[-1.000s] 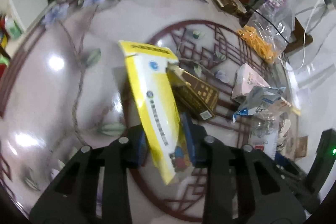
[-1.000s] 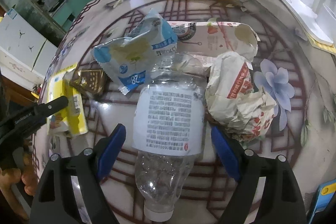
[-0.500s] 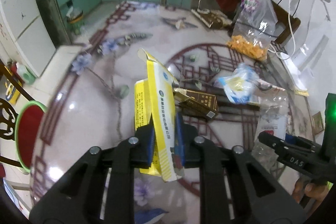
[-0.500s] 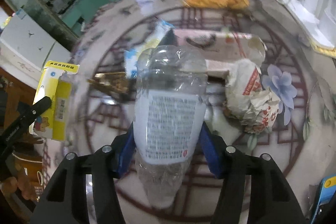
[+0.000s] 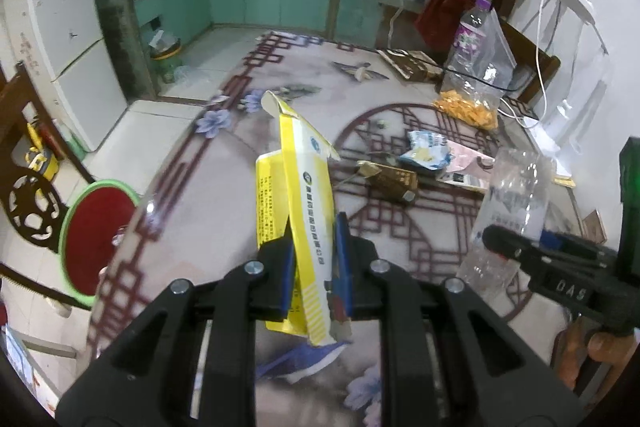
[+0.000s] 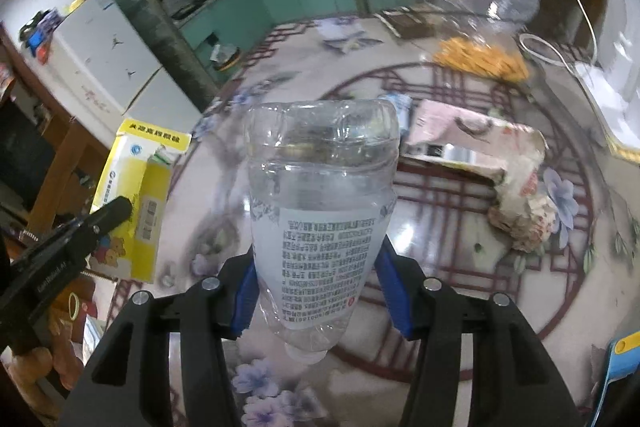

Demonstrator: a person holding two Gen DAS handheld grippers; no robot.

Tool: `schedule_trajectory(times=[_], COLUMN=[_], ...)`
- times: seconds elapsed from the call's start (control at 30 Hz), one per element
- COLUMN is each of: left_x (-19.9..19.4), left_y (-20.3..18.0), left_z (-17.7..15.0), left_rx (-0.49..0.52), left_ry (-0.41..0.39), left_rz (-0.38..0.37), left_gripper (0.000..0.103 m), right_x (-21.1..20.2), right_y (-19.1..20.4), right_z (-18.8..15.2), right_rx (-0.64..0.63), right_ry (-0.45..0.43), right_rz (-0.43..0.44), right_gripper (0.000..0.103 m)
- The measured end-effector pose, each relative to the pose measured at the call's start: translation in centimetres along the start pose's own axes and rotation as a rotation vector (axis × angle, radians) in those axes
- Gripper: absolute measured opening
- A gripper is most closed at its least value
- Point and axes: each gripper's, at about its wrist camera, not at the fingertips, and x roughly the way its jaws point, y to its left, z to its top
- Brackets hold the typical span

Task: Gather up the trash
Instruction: 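Carry the yellow carton and plastic bottle toward the red bucket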

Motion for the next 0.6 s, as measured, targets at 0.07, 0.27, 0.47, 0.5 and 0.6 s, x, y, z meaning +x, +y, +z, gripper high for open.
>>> schedule_trajectory(times=[0.07,0.27,0.47,0.5,0.6], left_x=[-1.0,-3.0,-4.7,-5.0,-5.5], left_y=[1.0,3.0,4.9,5.3,6.2], left_z=[-0.4,-1.6,-2.4,-2.4,-2.3], left_rx=[-0.018,-0.059,-0.082,-0.088,-0.100], left_ry=[-0.015,-0.033,-0.061,-0.065,-0.072], left_rz=[0.018,0.054,0.083,0.089,0.100], left_gripper=[0.018,0.018,0.018,0.018,0.018], right_x=[-0.4,-0.9,-1.2,-1.4,-2.1], right_y=[1.3,4.5,6.2,6.5,7.5], right_z=[0.0,-0.6,-0.7,-0.7,-0.5], right_rx=[-0.035,-0.111,-0.143,-0.146,-0.160], right_ry=[-0.012,-0.031,-0.041,-0.050,-0.083], right_rz=[0.008,0.037,0.049,0.051,0.056], right_gripper=[0.051,0.051,0.051,0.051,0.051])
